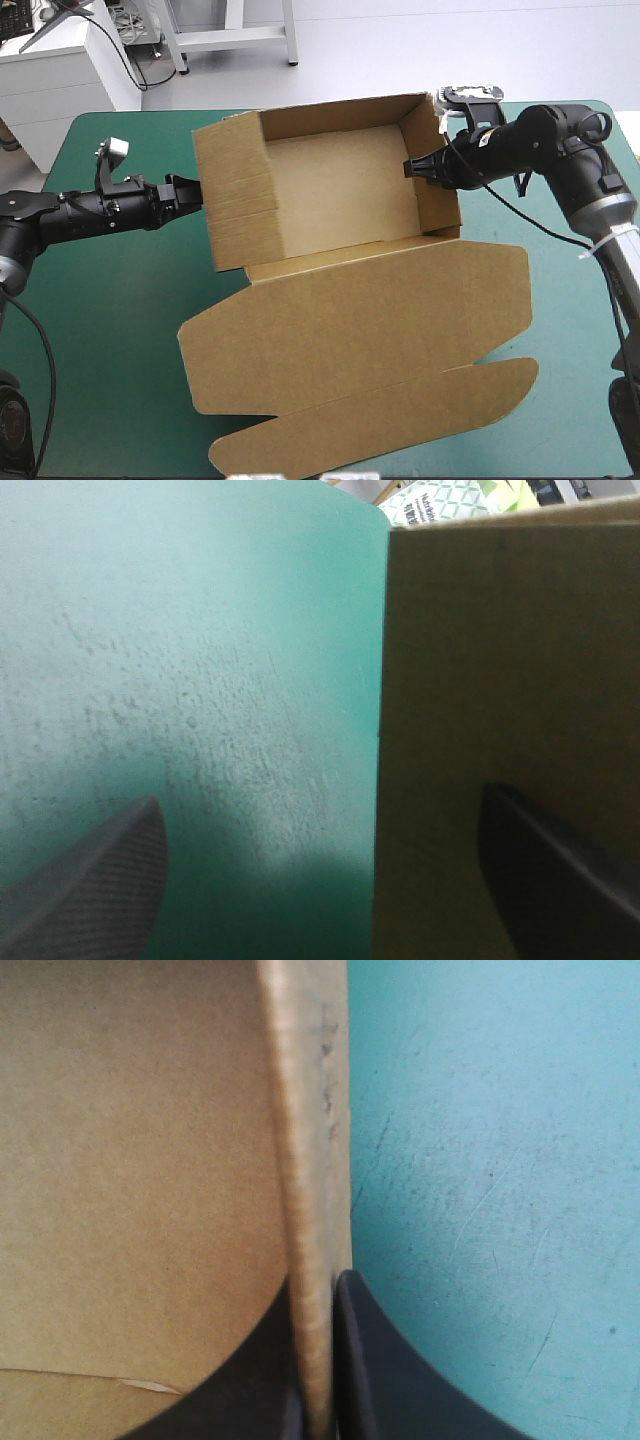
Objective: Fold the box
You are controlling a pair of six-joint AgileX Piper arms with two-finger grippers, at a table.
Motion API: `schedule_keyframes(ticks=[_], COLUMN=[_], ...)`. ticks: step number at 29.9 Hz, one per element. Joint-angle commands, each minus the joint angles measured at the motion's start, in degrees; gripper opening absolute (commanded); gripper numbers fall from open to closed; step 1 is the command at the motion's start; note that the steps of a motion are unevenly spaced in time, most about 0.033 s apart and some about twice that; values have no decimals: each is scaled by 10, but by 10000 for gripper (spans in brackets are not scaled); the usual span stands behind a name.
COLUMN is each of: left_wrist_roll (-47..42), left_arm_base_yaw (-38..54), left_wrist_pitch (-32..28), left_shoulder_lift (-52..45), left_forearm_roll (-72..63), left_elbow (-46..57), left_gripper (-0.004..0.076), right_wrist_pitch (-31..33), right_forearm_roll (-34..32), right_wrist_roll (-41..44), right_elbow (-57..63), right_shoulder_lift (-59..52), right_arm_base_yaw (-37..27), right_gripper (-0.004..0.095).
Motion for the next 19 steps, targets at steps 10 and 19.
schedule_keyframes(ticks=[10,19], left_wrist_roll=[18,22], left_arm_base_yaw=[-28,-47], left_wrist_pitch=[62,62], left_shoulder_lift=[-44,-84], left_forearm_roll=[-126,-130], left_elbow=[-18,-20], left_gripper=[602,602], right_wrist_pitch=[-39,-39], right_forearm_roll=[-5,-6], right_wrist_roll=[11,21], right_elbow=[-20,-20], right_shoulder_lift=[-23,-23], right_arm_base_yaw=[-3,-3], right_gripper=[0,0])
